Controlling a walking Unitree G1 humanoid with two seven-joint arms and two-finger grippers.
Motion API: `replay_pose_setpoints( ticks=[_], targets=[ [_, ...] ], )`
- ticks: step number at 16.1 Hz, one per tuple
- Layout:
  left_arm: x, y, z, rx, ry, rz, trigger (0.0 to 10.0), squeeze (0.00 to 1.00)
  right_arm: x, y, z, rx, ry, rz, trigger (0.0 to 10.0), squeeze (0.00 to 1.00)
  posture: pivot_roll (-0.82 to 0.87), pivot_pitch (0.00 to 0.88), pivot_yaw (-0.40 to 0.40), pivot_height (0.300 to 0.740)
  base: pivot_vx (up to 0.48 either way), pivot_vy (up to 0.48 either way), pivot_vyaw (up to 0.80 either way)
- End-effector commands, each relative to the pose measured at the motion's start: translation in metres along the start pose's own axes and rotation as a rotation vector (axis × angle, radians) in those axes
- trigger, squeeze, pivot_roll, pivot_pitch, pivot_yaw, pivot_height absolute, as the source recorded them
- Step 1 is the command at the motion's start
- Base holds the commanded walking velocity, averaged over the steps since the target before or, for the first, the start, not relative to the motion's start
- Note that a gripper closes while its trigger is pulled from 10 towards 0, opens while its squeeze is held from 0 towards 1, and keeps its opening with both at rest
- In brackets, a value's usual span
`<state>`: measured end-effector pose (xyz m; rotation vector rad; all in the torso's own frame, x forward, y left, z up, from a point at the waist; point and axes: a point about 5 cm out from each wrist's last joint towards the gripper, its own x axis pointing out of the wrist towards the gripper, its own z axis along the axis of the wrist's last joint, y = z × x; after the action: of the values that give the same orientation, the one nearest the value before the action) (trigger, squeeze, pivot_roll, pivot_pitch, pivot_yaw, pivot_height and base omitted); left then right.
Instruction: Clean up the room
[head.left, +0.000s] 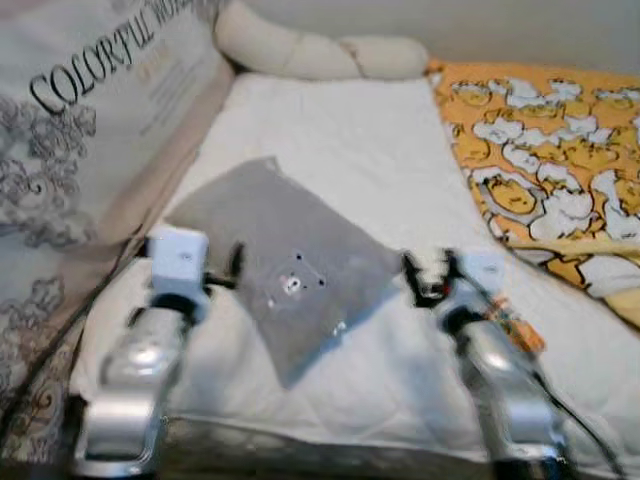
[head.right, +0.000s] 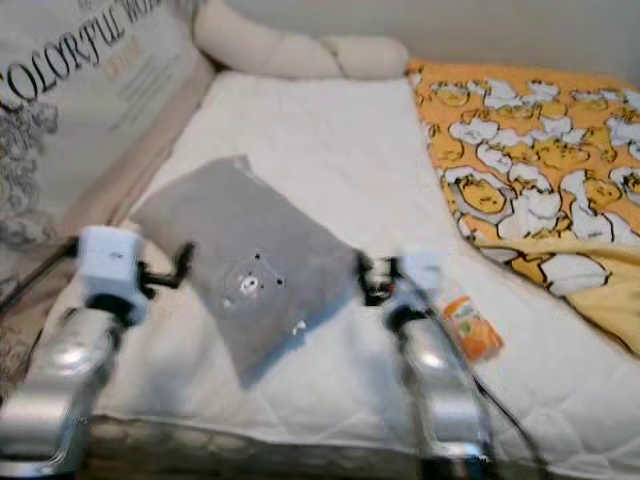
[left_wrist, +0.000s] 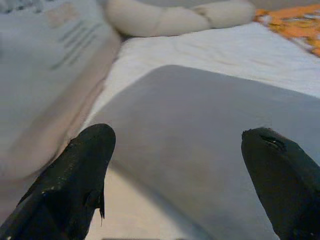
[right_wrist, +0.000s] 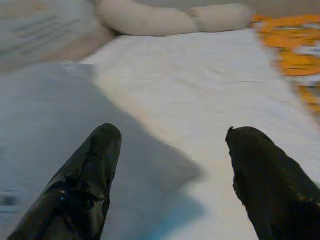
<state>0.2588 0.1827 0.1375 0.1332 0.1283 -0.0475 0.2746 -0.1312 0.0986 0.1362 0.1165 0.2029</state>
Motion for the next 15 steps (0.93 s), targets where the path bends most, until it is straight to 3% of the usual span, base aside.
replay_pose_setpoints(
  ticks=[1,2,3,4,7,9,10,11,13,15],
  targets=[
    [0.002,-0.005,0.002,-0.043,-0.014,-0.031,10.0,0.00,-0.001,-0.009,0.003,-0.012,-0.013,-0.020,10.0,0.00,0.07,0.000,-0.011,0.740,0.000,0.000,0.00],
    [0.008,0.002,0.000,-0.140,0.005,-0.015,10.0,0.00,0.003,-0.011,0.008,0.008,-0.025,0.001,10.0,0.00,0.07,0.000,-0.012,0.740,0.000,0.000,0.00],
    [0.012,0.008,0.000,-0.184,0.008,0.002,10.0,0.25,0.005,-0.012,0.010,0.022,-0.030,0.014,10.0,0.00,0.07,0.000,-0.011,0.740,0.000,0.000,0.00],
    [0.019,0.018,-0.001,-0.228,0.020,0.023,10.0,1.00,0.011,-0.014,0.015,0.062,-0.032,0.044,10.0,0.00,0.07,0.000,-0.011,0.740,0.000,0.000,0.00],
    [0.036,0.028,-0.009,-0.319,0.084,0.000,10.0,1.00,0.031,-0.015,0.025,0.051,-0.013,0.091,10.0,0.00,0.06,0.000,-0.003,0.740,0.000,0.000,0.00],
    [0.055,0.028,-0.026,-0.465,0.172,-0.029,10.0,1.00,0.056,-0.023,0.029,0.048,0.035,0.094,10.0,0.00,0.06,0.000,0.000,0.740,0.000,0.000,0.00],
    [0.059,0.024,-0.029,-0.467,0.191,-0.049,10.0,0.22,0.063,-0.028,0.028,0.016,0.066,0.074,10.0,0.00,0.06,0.000,0.004,0.740,0.000,0.000,0.00],
    [0.064,0.019,-0.035,-0.499,0.221,-0.080,10.0,0.00,0.070,-0.035,0.030,-0.007,0.083,0.047,10.0,0.00,0.05,0.000,0.010,0.740,0.000,0.000,0.00],
    [0.070,0.005,-0.047,-0.525,0.286,-0.140,10.0,0.00,0.080,-0.051,0.033,-0.051,0.113,-0.008,10.0,0.00,0.04,0.000,0.020,0.740,0.000,0.000,0.00],
    [0.072,-0.010,-0.063,-0.560,0.363,-0.197,10.0,0.00,0.084,-0.065,0.033,-0.026,0.151,-0.040,10.0,0.00,0.04,0.000,0.021,0.740,0.000,0.000,0.00]
  ],
)
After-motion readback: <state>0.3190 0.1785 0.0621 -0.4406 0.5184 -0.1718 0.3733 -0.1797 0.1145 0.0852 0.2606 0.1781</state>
